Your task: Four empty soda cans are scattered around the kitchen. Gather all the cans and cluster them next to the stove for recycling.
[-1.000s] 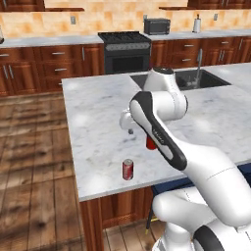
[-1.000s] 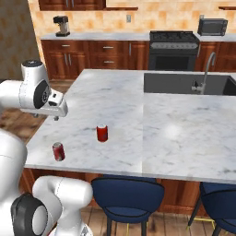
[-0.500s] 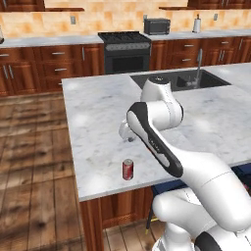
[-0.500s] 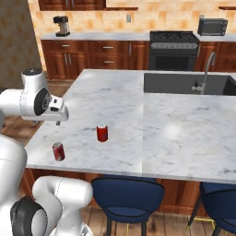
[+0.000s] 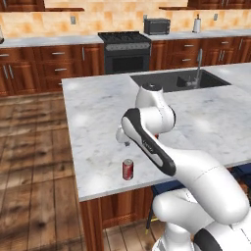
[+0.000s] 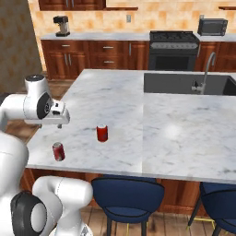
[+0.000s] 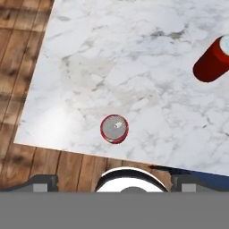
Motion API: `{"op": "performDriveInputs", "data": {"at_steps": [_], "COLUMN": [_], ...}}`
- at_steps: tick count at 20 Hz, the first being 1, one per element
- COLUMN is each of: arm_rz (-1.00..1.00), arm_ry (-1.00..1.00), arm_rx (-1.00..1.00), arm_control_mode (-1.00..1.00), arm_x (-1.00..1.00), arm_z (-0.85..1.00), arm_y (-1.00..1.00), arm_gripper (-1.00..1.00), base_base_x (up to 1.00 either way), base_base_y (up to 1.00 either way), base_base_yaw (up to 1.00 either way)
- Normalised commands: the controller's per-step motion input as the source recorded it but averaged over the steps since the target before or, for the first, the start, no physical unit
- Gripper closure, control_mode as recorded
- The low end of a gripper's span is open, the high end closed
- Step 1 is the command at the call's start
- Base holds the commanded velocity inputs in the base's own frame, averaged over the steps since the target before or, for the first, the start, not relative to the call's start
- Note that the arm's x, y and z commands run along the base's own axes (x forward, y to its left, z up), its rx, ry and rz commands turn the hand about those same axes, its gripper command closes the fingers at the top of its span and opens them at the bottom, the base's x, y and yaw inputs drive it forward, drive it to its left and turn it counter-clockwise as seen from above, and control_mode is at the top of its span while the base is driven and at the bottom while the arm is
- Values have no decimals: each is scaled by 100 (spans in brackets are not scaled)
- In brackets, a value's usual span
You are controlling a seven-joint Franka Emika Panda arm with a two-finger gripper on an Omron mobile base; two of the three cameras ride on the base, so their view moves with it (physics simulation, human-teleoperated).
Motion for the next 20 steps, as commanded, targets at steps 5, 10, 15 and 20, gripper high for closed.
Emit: {"op": "performDriveInputs", "data": {"at_steps": [5,10,15,20], "arm_rz": [2,2,1,0], "arm_ry": [1,2,0,0], "arm_rx": [0,0,0,0], "arm_control_mode": [-100,-100,-100,-100], "arm_x": [33,4,0,0], "arm_z": [-44,-37,-43,-39], "arm_y": [22,2,0,0], "arm_gripper": [-100,-100,-100,-100], "base_base_x": [0,0,0,0], "base_base_y": [0,0,0,0], "base_base_yaw": [0,0,0,0]}}
